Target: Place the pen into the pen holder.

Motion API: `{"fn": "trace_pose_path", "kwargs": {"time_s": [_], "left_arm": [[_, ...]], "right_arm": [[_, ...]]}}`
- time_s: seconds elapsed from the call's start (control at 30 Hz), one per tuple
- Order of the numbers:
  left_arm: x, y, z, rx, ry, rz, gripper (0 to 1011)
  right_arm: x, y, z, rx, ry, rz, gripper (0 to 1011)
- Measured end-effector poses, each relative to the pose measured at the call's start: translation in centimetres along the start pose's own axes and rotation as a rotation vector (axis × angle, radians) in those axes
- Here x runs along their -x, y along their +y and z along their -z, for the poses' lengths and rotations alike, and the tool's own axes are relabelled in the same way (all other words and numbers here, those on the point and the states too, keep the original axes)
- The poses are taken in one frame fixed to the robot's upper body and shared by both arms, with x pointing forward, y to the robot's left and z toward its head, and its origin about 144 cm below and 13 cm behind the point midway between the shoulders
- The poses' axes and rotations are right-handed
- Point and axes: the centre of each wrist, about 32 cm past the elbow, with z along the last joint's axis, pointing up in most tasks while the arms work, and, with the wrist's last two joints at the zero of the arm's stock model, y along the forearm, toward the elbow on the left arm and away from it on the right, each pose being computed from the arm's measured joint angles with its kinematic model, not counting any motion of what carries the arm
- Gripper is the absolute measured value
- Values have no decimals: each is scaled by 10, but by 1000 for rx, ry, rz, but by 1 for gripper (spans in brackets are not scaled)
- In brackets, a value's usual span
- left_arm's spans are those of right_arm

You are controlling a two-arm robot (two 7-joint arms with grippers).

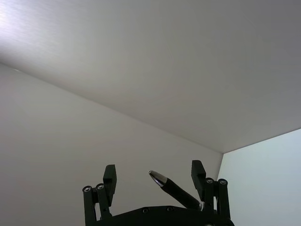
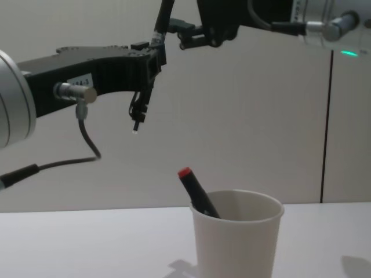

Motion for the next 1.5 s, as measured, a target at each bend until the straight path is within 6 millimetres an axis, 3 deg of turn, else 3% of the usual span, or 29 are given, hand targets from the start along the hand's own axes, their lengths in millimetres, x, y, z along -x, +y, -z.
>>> {"fn": "trace_pose_path", "kwargs": {"time_s": [0.5, 1.5], "left_arm": [[0, 0, 0, 0, 0, 0, 135], [0, 0, 0, 0, 0, 0, 135]], "right_arm": [[3, -7, -8, -2, -139, 52, 1002], [11, -4, -2, 8, -561, -126, 1002]]}}
